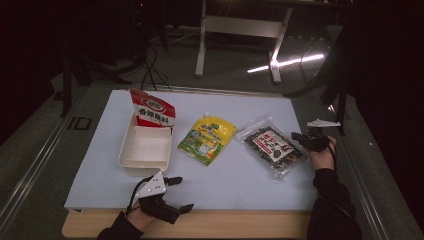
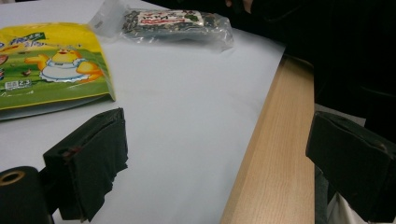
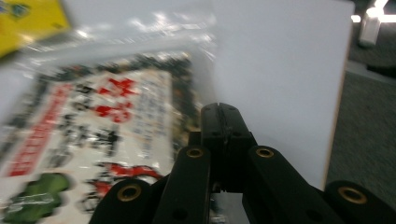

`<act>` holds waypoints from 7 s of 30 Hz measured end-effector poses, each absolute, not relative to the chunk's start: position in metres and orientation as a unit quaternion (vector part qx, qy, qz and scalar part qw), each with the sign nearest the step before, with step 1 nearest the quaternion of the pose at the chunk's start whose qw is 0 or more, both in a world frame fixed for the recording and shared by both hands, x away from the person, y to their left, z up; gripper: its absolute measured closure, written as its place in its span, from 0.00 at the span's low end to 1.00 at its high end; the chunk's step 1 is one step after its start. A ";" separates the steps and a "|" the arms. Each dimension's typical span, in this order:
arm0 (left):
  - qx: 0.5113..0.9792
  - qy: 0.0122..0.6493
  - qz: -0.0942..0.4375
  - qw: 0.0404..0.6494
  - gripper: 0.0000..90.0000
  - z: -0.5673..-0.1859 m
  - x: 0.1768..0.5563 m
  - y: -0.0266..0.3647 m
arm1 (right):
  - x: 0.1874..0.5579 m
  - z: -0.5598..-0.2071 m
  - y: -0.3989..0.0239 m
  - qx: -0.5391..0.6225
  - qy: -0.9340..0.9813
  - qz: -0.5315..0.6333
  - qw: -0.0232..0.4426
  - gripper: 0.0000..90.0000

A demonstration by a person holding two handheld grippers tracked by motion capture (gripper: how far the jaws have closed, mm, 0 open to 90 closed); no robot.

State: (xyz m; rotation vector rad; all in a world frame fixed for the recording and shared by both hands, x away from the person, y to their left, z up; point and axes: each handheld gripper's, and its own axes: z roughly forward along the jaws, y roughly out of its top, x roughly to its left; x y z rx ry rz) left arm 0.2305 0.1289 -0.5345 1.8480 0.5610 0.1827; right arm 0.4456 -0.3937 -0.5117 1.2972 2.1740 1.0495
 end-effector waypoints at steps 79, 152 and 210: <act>0.793 0.214 0.072 0.566 0.07 -0.530 0.232 0.118 | 0.306 -0.534 -0.326 0.383 0.856 0.335 0.094 1.00; 0.798 0.219 0.064 0.558 0.07 -0.535 0.232 0.120 | 0.467 -0.526 -0.290 0.372 0.866 0.332 0.041 0.53; 0.792 0.258 0.108 0.543 0.07 -0.514 0.241 0.116 | 0.343 -0.377 -0.239 0.146 0.874 0.425 0.186 1.00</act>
